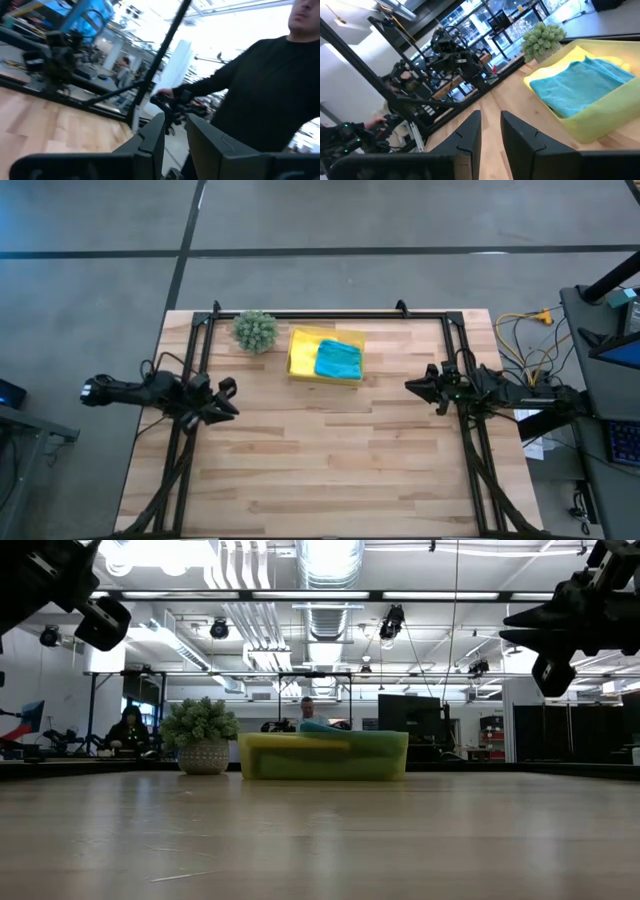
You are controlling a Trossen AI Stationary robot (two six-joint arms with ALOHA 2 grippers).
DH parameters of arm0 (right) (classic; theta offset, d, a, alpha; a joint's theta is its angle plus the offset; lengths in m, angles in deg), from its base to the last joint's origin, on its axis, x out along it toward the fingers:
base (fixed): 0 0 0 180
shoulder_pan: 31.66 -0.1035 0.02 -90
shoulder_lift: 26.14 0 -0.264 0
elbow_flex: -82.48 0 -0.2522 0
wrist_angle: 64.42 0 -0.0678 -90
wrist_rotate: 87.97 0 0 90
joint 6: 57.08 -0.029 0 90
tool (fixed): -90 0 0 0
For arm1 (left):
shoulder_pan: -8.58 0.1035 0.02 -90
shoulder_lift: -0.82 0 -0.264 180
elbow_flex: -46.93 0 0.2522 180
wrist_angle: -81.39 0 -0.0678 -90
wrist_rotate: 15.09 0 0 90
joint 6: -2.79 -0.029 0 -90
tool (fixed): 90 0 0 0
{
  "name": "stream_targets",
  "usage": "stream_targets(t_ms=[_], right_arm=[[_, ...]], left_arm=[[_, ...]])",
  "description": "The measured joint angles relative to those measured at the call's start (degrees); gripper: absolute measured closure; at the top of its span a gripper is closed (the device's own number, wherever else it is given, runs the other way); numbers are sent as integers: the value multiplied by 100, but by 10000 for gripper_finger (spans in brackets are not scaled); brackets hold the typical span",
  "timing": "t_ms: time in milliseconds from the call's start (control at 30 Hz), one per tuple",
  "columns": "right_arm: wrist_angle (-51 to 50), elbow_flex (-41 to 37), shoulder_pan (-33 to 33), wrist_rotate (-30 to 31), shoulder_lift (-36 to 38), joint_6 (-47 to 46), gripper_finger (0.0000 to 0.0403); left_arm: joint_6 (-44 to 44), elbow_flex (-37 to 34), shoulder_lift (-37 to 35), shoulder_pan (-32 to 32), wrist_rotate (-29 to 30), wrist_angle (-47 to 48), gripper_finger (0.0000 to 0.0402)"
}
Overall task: Fold microfiber towels
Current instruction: Return to Home Position
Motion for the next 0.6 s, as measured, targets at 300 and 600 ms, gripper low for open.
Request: stream_targets(t_ms=[300,600], right_arm=[[34,-3,2,0,-7,0,335],[34,-3,2,0,-15,0,335]], left_arm=[[2,0,-2,268,1,-30,334],[4,-2,111,268,0,-42,334]])
